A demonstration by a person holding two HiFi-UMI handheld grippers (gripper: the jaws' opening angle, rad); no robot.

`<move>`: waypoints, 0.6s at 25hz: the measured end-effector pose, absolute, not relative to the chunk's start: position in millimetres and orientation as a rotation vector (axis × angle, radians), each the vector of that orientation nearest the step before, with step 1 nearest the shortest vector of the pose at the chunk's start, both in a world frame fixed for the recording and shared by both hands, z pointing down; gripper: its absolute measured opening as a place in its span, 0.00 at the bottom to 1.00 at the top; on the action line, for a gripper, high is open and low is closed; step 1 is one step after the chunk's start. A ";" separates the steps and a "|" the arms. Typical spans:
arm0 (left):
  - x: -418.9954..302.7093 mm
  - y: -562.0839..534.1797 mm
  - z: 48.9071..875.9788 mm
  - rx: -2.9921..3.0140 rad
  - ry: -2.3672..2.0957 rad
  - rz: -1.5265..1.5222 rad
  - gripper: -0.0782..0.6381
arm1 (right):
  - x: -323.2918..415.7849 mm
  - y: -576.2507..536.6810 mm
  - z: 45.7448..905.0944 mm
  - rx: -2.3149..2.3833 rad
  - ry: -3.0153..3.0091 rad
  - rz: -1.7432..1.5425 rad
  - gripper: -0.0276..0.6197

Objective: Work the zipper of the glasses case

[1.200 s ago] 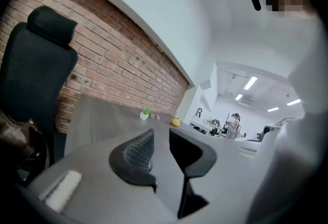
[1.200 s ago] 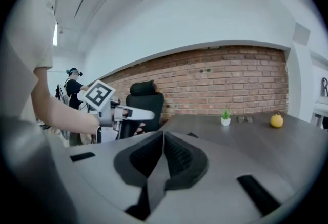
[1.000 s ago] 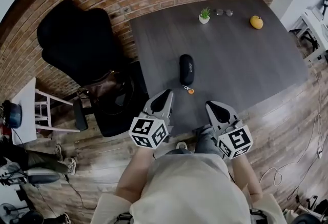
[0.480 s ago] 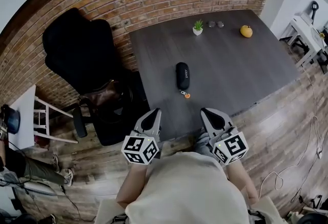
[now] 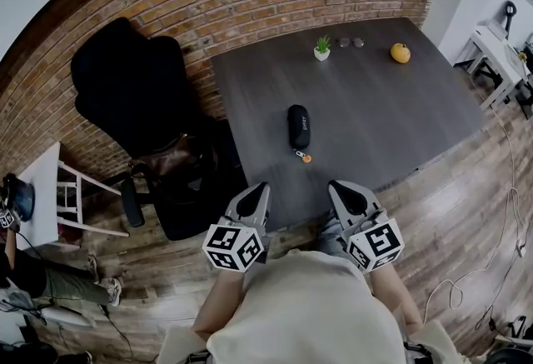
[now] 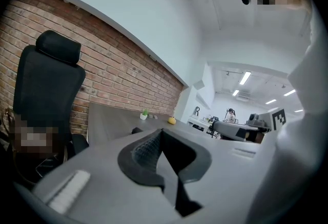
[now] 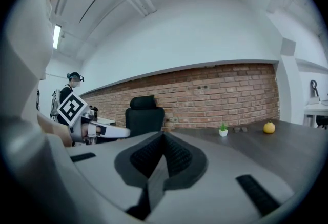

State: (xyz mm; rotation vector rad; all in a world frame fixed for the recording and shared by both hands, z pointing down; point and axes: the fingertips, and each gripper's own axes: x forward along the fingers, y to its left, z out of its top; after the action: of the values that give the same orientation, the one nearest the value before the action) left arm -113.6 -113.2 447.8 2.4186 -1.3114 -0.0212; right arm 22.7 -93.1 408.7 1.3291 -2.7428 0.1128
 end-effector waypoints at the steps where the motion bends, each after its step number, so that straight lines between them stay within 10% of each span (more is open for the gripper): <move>1: -113.5 -113.6 448.3 2.418 -1.307 -0.020 0.12 | 23.5 -93.6 409.5 1.335 -2.733 0.110 0.04; 15: -115.0 -117.2 455.1 2.375 -1.271 -0.027 0.12 | 29.5 -94.3 410.1 1.344 -2.704 0.096 0.04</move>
State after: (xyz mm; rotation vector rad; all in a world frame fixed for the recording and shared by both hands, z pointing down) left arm -115.0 -117.2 455.1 2.3753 -1.2713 -0.0267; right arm 29.5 -94.3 410.1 1.3440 -2.7036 0.0965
